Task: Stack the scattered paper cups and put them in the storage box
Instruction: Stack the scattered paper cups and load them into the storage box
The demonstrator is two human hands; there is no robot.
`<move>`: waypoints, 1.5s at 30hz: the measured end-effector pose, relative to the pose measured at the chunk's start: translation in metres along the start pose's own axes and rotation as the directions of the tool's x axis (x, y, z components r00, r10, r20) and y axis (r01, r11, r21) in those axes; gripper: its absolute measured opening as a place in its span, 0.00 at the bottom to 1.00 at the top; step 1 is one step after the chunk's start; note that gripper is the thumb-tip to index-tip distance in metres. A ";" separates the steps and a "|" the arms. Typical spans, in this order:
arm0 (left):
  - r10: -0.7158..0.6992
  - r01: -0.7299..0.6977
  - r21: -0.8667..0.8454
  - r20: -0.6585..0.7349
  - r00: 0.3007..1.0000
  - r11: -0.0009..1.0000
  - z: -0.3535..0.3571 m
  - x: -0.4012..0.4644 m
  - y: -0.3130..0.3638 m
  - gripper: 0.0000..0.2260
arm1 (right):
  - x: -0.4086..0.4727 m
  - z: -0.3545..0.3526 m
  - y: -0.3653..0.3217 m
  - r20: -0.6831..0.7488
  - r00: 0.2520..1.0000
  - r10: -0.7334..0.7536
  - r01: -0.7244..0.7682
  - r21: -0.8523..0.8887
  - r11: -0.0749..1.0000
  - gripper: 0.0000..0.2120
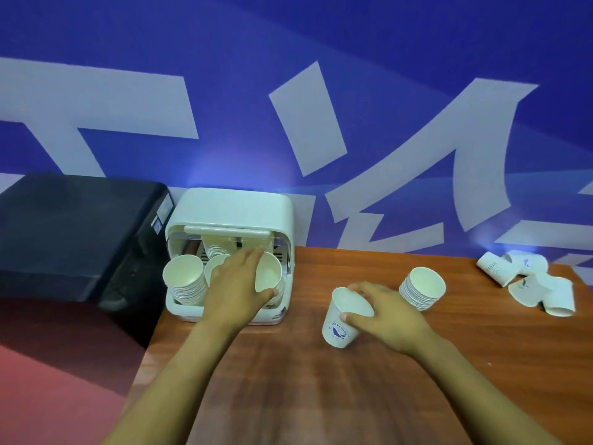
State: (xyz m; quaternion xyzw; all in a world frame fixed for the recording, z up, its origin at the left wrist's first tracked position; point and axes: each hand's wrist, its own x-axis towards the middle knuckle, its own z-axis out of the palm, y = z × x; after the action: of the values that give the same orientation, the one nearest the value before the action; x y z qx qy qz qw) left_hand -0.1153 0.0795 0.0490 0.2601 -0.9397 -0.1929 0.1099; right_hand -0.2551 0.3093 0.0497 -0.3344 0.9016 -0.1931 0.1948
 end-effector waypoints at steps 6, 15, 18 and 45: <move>0.000 -0.008 0.080 0.102 0.995 0.997 0.020 0.017 -0.007 0.34 | 0.016 -0.001 0.011 0.011 1.000 0.027 -0.027 -0.005 1.000 0.26; -0.010 -0.009 0.093 0.197 0.980 0.996 0.040 0.032 -0.014 0.33 | 0.036 0.007 0.020 0.033 0.998 0.056 -0.056 0.014 0.998 0.25; -0.003 0.000 0.024 0.127 0.992 1.000 0.036 0.024 -0.020 0.29 | 0.039 0.012 0.016 0.052 0.997 0.055 -0.056 0.022 0.998 0.25; -0.101 0.103 -0.058 0.034 0.994 0.993 -0.014 -0.013 -0.035 0.22 | 0.069 0.041 -0.073 -0.012 0.993 -0.121 0.121 0.000 0.993 0.37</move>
State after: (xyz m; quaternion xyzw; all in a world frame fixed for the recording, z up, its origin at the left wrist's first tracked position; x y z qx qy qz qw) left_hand -0.0840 0.0540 0.0458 0.3012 -0.9206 -0.2303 0.0933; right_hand -0.2450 0.2023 0.0348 -0.3870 0.8808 -0.2068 0.1777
